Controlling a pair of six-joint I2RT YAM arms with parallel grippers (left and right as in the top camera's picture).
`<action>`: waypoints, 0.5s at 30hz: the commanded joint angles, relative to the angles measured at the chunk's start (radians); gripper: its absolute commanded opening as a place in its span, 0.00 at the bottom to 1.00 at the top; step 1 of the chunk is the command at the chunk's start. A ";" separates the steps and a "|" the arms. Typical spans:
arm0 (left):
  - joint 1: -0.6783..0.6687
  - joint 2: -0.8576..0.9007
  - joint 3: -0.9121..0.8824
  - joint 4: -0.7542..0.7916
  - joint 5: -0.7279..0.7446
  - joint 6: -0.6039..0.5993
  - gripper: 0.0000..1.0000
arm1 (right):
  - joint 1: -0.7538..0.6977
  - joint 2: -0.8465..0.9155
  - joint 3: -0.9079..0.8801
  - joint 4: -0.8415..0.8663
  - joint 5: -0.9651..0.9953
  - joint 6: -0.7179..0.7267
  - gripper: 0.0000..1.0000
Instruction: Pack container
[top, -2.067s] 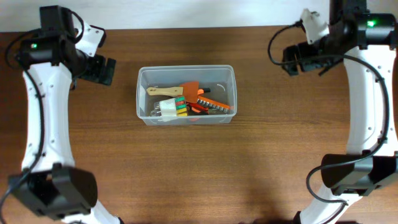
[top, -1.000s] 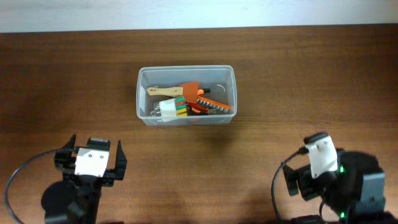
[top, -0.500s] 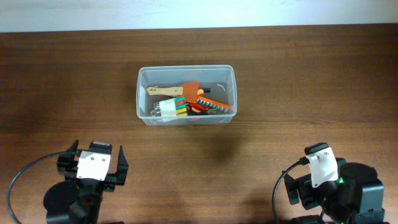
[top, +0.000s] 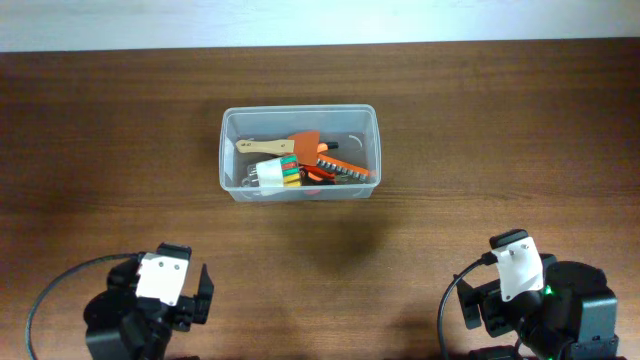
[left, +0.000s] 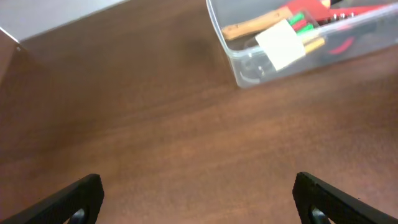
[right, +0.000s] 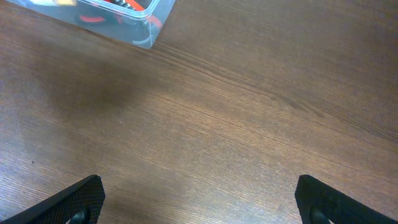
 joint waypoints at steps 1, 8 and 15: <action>-0.006 -0.006 -0.010 -0.029 0.004 -0.006 0.99 | 0.010 -0.011 -0.007 0.003 0.048 0.012 0.99; -0.006 -0.006 -0.010 -0.040 0.004 -0.006 0.99 | 0.009 -0.100 -0.008 0.003 0.066 0.005 0.99; -0.006 -0.006 -0.010 -0.040 0.004 -0.006 0.99 | -0.022 -0.299 -0.008 0.007 0.077 0.005 0.99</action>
